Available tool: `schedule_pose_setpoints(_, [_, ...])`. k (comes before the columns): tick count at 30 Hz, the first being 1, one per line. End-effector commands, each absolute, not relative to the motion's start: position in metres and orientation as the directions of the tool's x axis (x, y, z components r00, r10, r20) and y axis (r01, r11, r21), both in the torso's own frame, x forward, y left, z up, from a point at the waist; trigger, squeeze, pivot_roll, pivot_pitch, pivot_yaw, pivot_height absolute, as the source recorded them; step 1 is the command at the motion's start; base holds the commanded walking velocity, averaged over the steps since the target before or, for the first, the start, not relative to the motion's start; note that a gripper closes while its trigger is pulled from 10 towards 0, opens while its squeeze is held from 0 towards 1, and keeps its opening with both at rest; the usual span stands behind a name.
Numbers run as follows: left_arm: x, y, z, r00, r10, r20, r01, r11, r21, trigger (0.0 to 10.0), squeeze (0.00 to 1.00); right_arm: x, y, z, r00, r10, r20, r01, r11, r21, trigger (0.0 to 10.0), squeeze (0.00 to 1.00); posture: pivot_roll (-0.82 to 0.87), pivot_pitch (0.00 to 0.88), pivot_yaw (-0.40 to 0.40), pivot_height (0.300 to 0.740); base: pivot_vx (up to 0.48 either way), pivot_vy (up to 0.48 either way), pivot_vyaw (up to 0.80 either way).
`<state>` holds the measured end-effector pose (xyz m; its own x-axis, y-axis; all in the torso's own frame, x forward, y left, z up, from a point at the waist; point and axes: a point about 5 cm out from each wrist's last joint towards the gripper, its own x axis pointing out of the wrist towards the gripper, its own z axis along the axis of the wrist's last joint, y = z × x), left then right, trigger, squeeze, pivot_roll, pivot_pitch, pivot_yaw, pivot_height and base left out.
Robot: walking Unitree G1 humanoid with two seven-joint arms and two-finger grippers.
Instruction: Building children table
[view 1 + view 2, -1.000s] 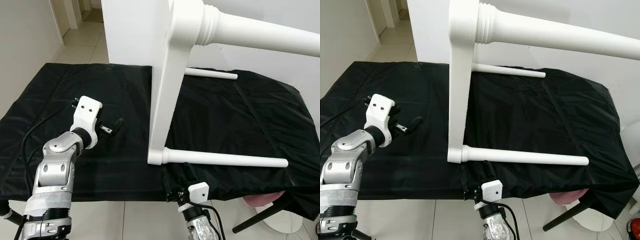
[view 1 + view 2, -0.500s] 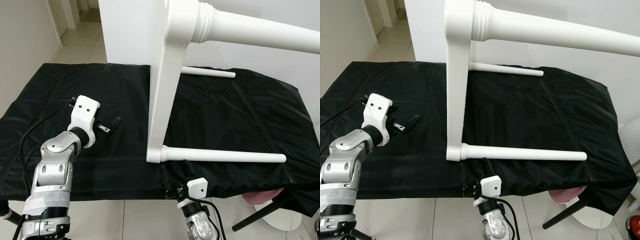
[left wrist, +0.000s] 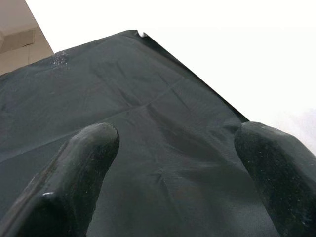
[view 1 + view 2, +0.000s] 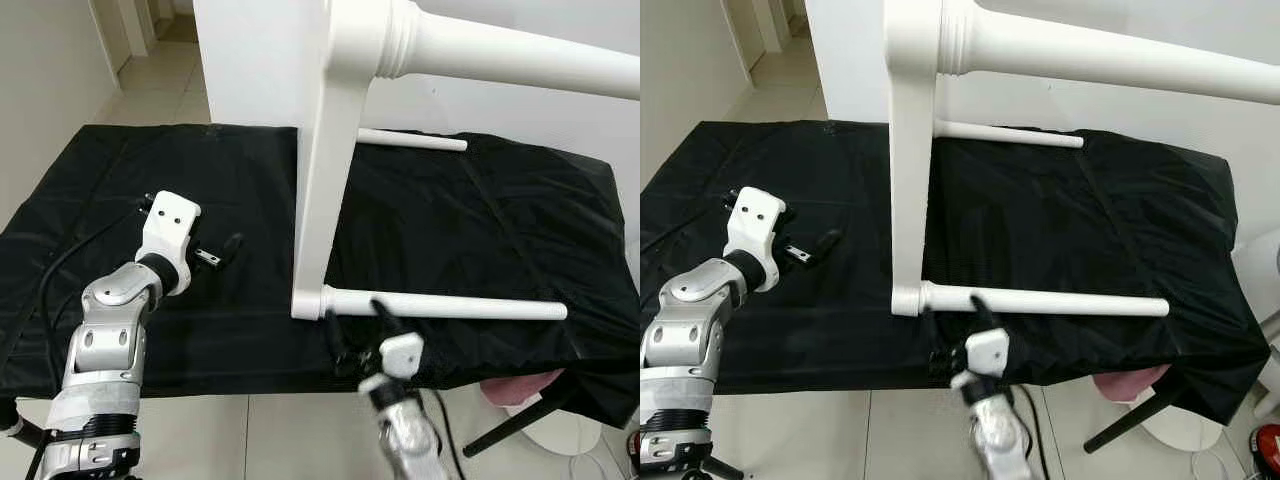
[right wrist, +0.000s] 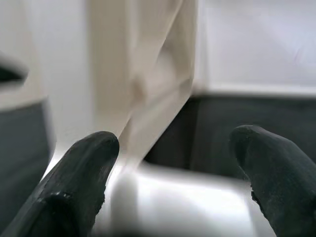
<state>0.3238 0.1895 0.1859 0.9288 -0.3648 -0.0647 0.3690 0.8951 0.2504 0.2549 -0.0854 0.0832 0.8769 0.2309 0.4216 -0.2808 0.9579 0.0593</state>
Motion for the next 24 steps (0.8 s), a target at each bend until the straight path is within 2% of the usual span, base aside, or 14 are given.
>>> schedule_pose_setpoints(1, [0.3279, 0.196, 0.1838, 0.978, -0.207, -0.037, 0.21, 0.942, 0.263, 10.0, 0.0, 0.2707, -0.0859, 0.2133, 0.676, 0.291, 0.677, -0.345, 0.937, -0.058, 10.0, 0.0, 0.06, 0.0, 0.0, 0.74, 0.0, 0.0, 0.0])
schedule_pose_setpoints(2, [0.3285, 0.1956, 0.1841, 0.977, -0.208, -0.036, 0.21, 0.941, 0.263, 10.0, 0.0, 0.2698, -0.0865, 0.2135, 0.676, 0.294, 0.676, -0.344, 0.937, -0.063, 10.0, 0.0, 0.05, 0.0, 0.0, 0.74, 0.0, 0.0, 0.0])
schedule_pose_setpoints(3, [0.3288, 0.1954, 0.1843, 0.977, -0.21, -0.035, 0.212, 0.941, 0.264, 10.0, 0.0, 0.2691, -0.0867, 0.2134, 0.676, 0.297, 0.674, -0.344, 0.937, -0.068, 10.0, 0.0, 0.05, 0.0, -0.134, 0.74, 0.0, 0.0, 0.0])
schedule_pose_setpoints(24, [0.3287, 0.198, 0.1854, 0.977, -0.21, -0.025, 0.208, 0.937, 0.28, 10.0, 0.0, 0.2666, -0.0881, 0.2162, 0.69, 0.305, 0.657, -0.341, 0.937, -0.077, 10.0, 0.0, 0.06, 0.0, -0.136, 0.74, 0.0, 0.0, 0.0])
